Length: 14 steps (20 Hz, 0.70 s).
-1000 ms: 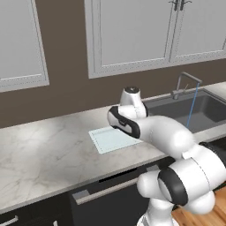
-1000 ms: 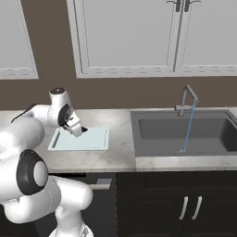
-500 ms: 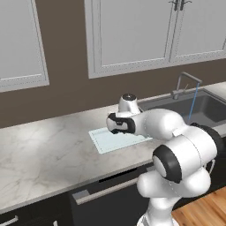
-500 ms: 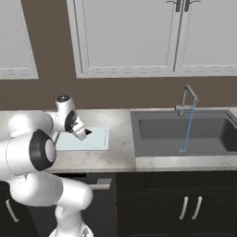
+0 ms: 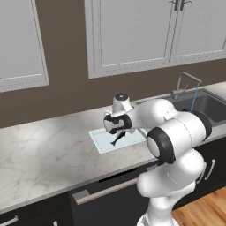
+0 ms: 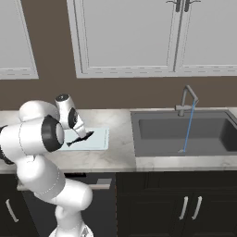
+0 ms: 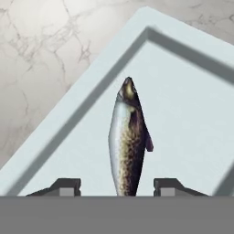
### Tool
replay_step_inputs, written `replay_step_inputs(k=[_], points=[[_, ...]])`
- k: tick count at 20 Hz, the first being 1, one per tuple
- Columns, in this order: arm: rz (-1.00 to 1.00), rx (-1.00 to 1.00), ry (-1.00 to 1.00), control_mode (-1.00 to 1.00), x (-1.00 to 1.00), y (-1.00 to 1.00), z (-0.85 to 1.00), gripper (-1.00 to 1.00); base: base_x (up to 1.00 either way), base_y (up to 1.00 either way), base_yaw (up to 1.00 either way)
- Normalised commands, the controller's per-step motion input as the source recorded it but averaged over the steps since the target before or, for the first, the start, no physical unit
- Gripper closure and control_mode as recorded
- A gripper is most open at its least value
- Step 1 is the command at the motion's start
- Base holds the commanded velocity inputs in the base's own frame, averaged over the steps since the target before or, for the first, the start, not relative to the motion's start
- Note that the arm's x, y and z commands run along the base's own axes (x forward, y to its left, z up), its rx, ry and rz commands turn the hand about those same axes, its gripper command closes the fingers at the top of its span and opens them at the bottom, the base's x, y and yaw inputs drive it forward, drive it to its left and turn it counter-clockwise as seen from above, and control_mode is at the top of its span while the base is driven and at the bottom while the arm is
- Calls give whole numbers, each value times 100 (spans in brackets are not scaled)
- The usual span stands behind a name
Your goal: Take the fish out of the fridge, briefly rinse it in the sink, and place it on the tray next to the sink.
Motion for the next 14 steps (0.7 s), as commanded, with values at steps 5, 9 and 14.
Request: replay_step_inputs(k=[5,9,14], points=[[0,0,-10,-100,-4,0,31,-100,0,0,0],[0,0,-40,-100,-67,0,100,-100,0,0,0],[1,6,-65,-100,-100,-22,100,-100,0,0,0]])
